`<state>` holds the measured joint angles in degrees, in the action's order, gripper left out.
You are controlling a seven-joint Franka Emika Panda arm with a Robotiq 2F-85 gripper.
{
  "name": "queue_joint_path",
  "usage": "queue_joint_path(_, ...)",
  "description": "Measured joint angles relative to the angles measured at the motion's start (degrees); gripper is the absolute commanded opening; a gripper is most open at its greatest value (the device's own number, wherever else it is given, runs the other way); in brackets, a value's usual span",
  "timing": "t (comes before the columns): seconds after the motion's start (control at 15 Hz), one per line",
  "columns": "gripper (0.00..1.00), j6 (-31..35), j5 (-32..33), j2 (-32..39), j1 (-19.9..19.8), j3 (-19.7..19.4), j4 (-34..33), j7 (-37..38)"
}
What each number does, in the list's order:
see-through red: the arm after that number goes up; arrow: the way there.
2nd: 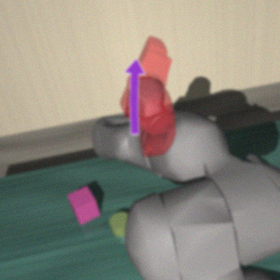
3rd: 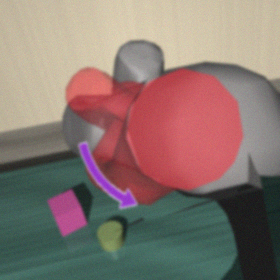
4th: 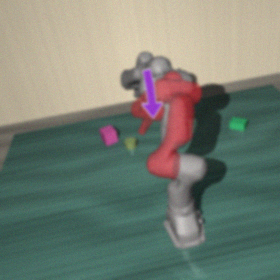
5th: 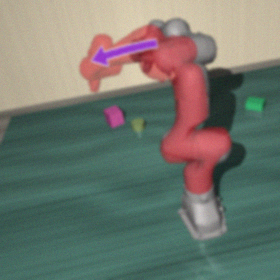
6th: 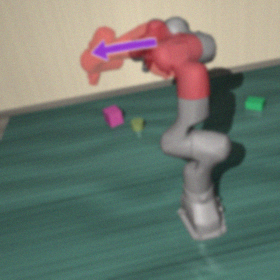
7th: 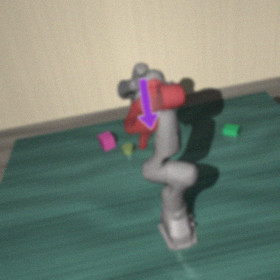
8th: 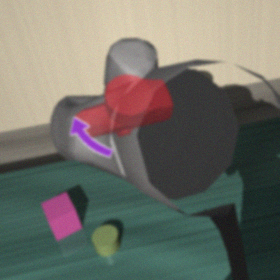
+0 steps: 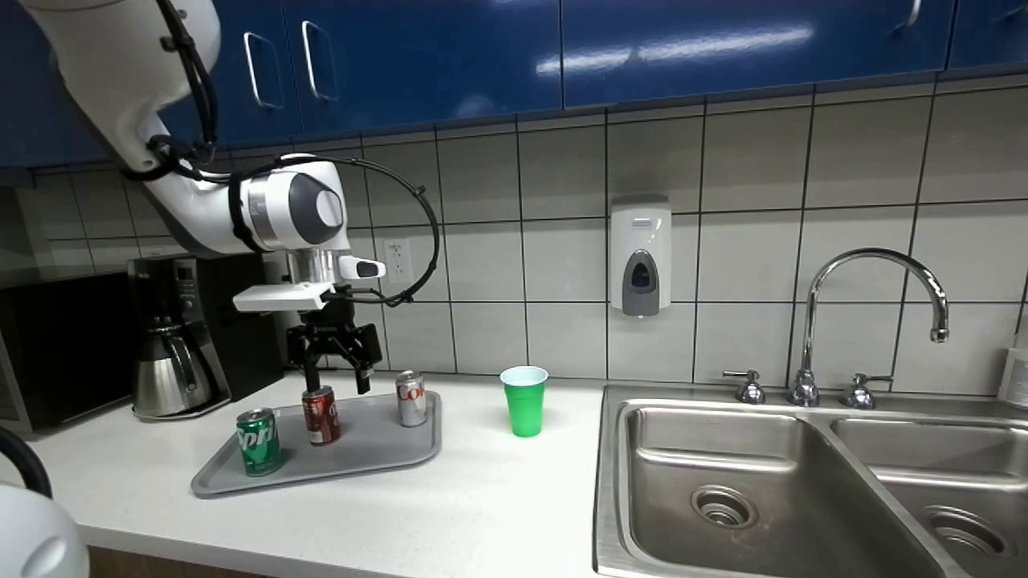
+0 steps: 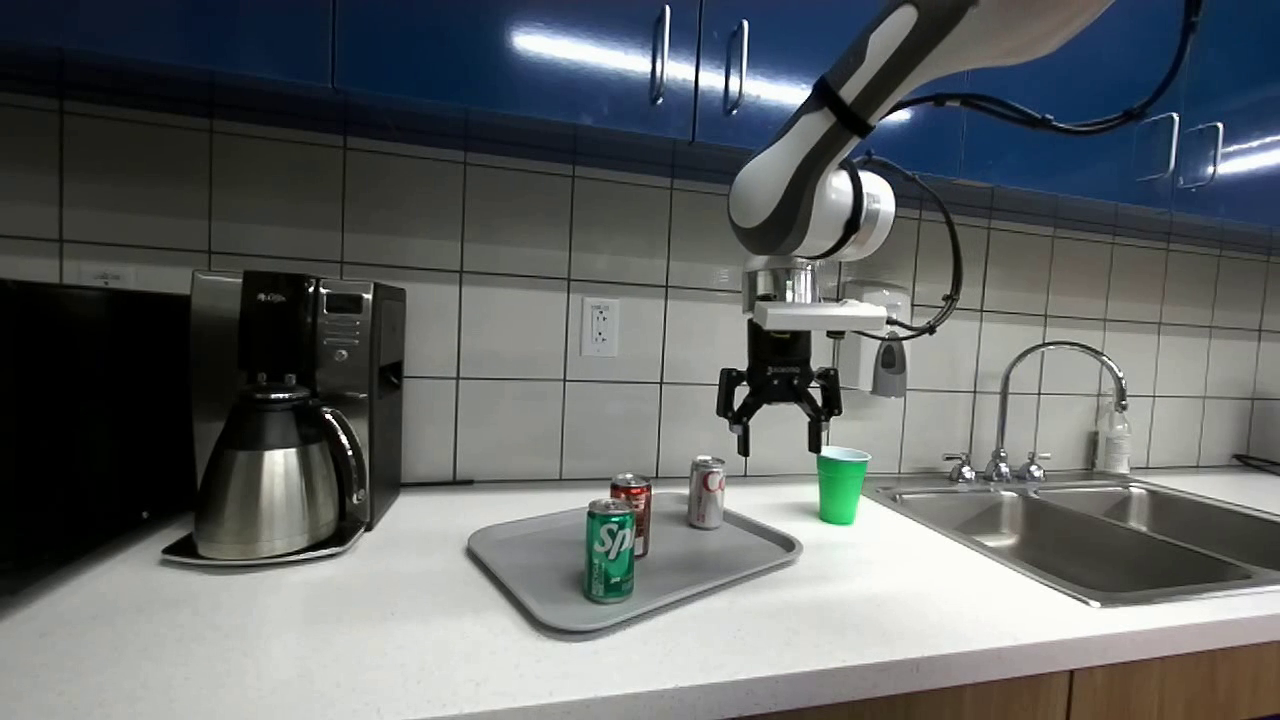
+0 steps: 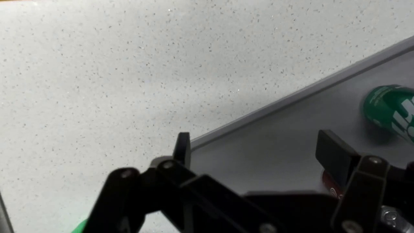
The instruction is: Take the cans off of the tray
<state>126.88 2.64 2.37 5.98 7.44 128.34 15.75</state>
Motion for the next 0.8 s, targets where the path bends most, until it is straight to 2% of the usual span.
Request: queue_joint_path(0.8, 1.0, 0.0, 0.87, 11.32, 0.98, -1.14, -11.11, 0.77)
